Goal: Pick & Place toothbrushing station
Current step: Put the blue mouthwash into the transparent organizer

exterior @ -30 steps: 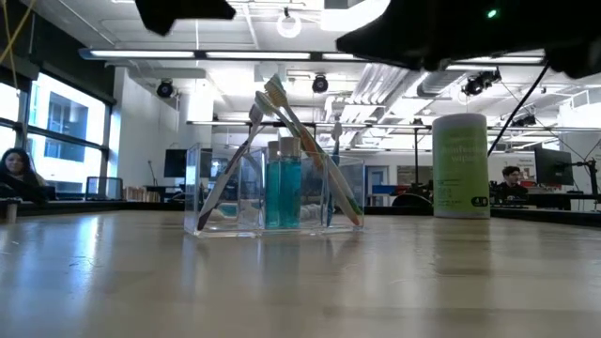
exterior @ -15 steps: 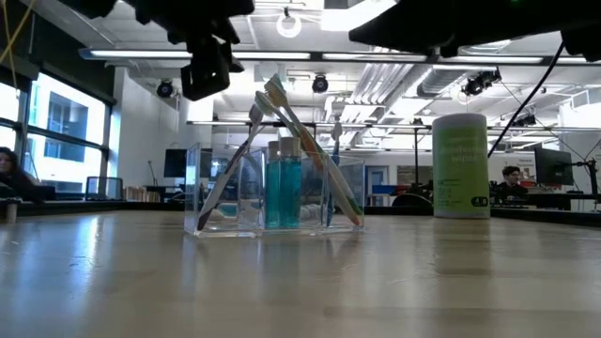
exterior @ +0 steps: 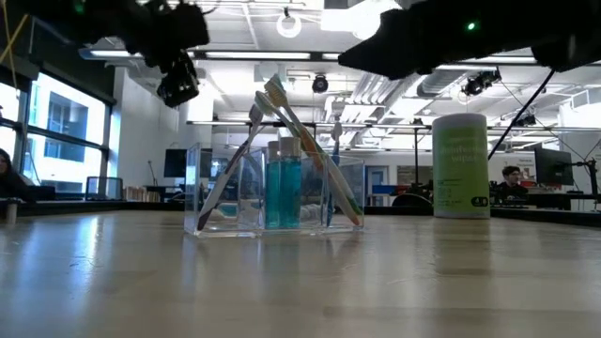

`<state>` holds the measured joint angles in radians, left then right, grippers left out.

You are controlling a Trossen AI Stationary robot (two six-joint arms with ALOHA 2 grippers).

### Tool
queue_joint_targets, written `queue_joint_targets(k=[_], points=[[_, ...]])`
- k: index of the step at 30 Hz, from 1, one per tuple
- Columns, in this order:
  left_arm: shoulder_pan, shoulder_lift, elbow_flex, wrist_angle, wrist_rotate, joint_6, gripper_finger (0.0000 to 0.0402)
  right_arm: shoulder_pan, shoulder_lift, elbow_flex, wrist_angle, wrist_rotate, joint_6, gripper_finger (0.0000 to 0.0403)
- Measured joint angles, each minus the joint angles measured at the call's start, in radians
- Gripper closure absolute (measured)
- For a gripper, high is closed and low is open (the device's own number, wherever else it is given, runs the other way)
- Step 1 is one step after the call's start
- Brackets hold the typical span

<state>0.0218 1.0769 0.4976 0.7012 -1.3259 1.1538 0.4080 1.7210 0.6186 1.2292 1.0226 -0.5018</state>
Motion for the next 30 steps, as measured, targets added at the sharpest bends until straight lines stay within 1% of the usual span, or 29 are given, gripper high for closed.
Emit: queue_joint_targets(k=[3,5,8,10,13,16,20,22,24,27,28,29,30], points=[[0.054,-0.07,-0.078,-0.017,0.18,-0.125,0.0197,-0.03,0.0,0.0,-0.016,-0.002,0.005,0.0198],[0.088,-0.103,-0.113,-0.076,0.298,-0.188,0.0197,-0.044,0.0,0.0,-0.02,-0.003,0.008,0.0198],[0.151,-0.126,-0.129,-0.251,0.505,-0.326,0.0197,-0.056,0.0,0.0,-0.029,-0.005,0.033,0.0198],[0.197,-0.128,-0.129,-0.386,0.67,-0.415,0.0197,-0.061,0.0,0.0,-0.048,-0.013,0.069,0.0198],[0.259,-0.124,-0.129,-0.556,0.896,-0.478,0.0197,-0.063,0.0,0.0,-0.084,-0.043,0.116,0.0198],[0.307,-0.125,-0.129,-0.634,1.032,-0.557,0.0197,-0.064,0.0,0.0,-0.129,-0.077,0.143,0.0198],[0.374,-0.125,-0.128,-0.638,1.131,-0.679,0.0197,-0.064,0.001,0.0,-0.156,-0.087,0.168,0.0198],[0.413,-0.125,-0.128,-0.614,1.135,-0.713,0.0197,-0.064,0.001,0.0,-0.162,-0.087,0.169,0.0198],[0.446,-0.125,-0.128,-0.562,1.095,-0.703,0.0197,-0.063,0.001,0.0,-0.167,-0.087,0.169,0.0198],[0.485,-0.126,-0.127,-0.494,0.979,-0.599,0.0197,-0.055,0.001,0.0,-0.18,-0.087,0.169,0.0198],[0.492,-0.127,-0.127,-0.486,0.935,-0.608,0.0197,-0.055,0.001,0.0,-0.18,-0.087,0.169,0.0198],[0.494,-0.127,-0.127,-0.485,0.892,-0.666,0.0197,-0.054,0.001,0.0,-0.18,-0.088,0.169,0.0198],[0.494,-0.127,-0.127,-0.487,0.863,-0.755,0.0197,-0.054,0.001,0.0,-0.18,-0.088,0.169,0.0198]])
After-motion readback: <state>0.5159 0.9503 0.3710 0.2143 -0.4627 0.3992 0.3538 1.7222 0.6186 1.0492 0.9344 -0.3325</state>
